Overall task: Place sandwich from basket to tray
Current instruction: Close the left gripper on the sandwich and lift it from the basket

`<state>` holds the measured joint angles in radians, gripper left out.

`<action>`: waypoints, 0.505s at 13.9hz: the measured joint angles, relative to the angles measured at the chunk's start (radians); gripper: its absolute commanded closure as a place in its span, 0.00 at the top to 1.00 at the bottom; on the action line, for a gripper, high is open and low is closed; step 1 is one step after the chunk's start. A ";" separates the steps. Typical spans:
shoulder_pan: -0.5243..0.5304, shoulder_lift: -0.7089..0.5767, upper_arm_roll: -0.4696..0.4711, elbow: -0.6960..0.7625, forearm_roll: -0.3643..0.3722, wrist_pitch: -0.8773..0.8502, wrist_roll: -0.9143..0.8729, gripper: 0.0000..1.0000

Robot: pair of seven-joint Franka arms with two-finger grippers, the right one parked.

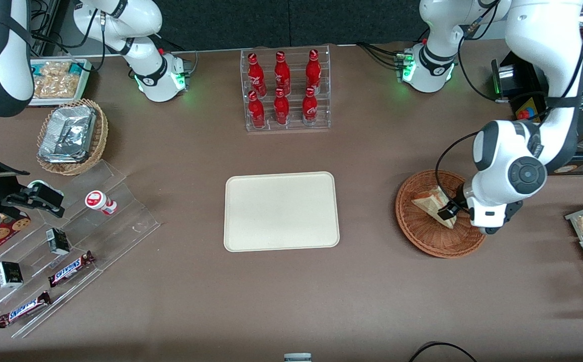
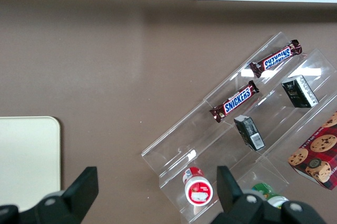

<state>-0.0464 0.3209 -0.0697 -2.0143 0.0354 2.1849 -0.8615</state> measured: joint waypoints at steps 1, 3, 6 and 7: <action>0.000 0.006 0.000 -0.026 -0.005 0.044 -0.005 1.00; 0.000 0.025 0.000 -0.058 -0.008 0.102 -0.025 1.00; 0.000 0.061 0.000 -0.074 -0.009 0.168 -0.037 0.73; 0.000 0.069 0.000 -0.088 -0.009 0.204 -0.039 0.55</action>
<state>-0.0464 0.3898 -0.0692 -2.1024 0.0267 2.3885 -0.9001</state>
